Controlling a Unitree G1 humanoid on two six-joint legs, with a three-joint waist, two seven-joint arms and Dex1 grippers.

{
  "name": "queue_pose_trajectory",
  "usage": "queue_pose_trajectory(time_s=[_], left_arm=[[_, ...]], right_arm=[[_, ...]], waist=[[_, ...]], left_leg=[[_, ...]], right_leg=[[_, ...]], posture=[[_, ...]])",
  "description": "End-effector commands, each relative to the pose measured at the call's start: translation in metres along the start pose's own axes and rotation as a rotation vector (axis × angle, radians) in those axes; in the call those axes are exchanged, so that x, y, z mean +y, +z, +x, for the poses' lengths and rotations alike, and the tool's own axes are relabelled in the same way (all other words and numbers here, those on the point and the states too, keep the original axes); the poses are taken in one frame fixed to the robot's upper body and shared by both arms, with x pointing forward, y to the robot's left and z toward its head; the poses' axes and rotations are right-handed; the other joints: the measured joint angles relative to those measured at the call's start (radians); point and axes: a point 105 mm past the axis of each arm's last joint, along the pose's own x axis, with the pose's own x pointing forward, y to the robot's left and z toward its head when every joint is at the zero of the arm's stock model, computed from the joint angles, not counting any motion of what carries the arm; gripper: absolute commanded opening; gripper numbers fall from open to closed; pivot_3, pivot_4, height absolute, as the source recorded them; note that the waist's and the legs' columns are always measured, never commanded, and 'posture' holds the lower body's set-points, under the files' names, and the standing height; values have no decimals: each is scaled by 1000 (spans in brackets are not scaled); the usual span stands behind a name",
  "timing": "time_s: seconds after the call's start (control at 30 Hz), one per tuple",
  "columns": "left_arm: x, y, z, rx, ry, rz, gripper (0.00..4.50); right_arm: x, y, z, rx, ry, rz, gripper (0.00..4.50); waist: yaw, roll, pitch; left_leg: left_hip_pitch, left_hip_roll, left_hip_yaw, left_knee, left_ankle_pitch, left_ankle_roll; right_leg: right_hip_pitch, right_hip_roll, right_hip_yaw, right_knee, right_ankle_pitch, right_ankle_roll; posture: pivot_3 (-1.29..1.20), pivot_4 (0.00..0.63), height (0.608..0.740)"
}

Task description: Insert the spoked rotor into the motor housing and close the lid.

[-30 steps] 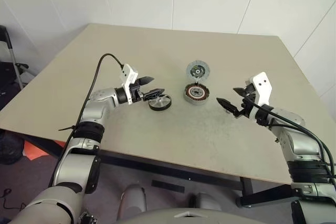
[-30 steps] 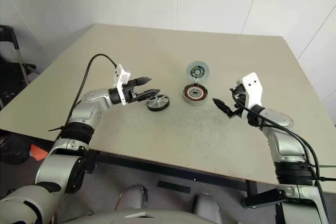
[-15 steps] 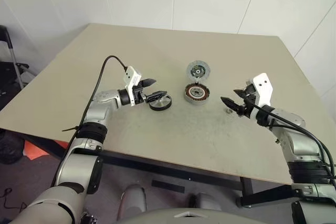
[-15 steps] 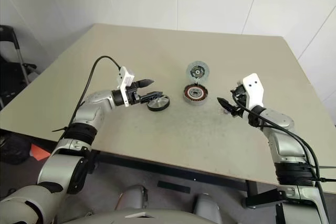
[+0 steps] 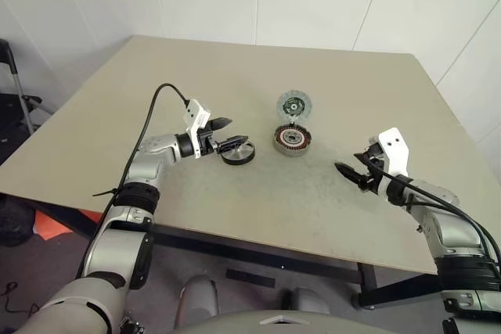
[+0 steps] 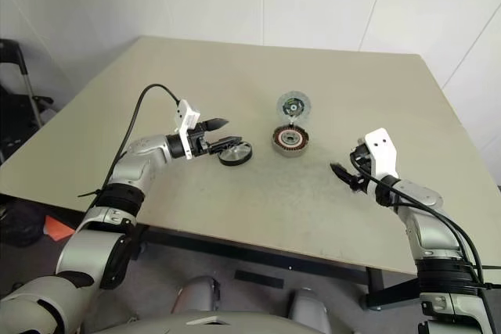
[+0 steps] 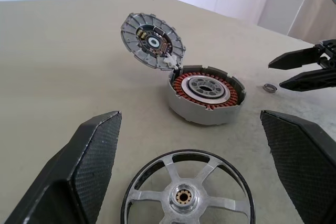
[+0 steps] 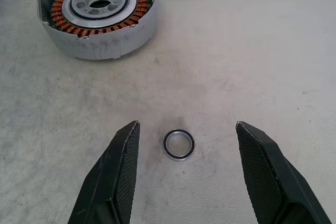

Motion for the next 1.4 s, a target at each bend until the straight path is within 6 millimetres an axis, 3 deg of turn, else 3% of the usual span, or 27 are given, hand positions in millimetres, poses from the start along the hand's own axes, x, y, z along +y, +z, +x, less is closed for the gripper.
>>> queue_pose_trajectory(time_s=[0.03,0.3,0.4,0.6,0.63,0.83,0.97,1.17,1.4], left_arm=[[3,14,1,-30,7,49,4500],[6,16,-3,-38,35,59,4500],[7,17,-4,-40,44,64,4500],[10,18,-8,-41,60,74,4500],[11,19,-8,-41,62,74,4500],[13,21,-9,-43,68,81,4500],[12,22,-7,-46,65,80,4500],[9,20,-3,-46,55,73,4500],[10,20,-4,-48,62,71,4500]], right_arm=[[-1,9,3,-28,-4,-22,3215],[1,-2,14,7,1,4,3215],[-2,-9,16,29,-10,20,2716],[-1,-17,16,52,-6,23,669],[-1,-17,16,54,-7,21,560],[-1,-13,15,35,-11,26,567],[0,17,16,-60,-11,-14,567],[31,71,29,-181,121,-33,567],[52,82,61,-175,181,-59,567]], waist=[[1,0,0],[0,0,0],[-1,0,0],[-1,0,0],[-1,0,0],[-1,0,0],[-1,0,0],[-6,0,0],[1,0,0]], left_leg=[[0,0,0,0,0,0],[0,0,0,0,0,0],[0,0,0,0,0,0],[2,0,0,0,0,0],[2,0,0,0,0,0],[6,0,0,0,0,0],[6,0,0,0,0,0],[5,1,0,0,0,0],[4,1,0,0,0,-1]], right_leg=[[0,0,0,0,0,0],[0,0,0,0,0,0],[0,0,0,0,0,0],[2,0,0,0,0,0],[2,0,0,0,0,0],[6,0,0,0,0,0],[6,0,0,0,0,0],[5,1,0,0,0,0],[4,1,0,-1,0,0]], posture=[[0,0,740],[0,0,740],[0,0,740],[0,0,740],[0,0,740],[0,0,740],[0,0,740],[0,0,740],[0,0,740]])
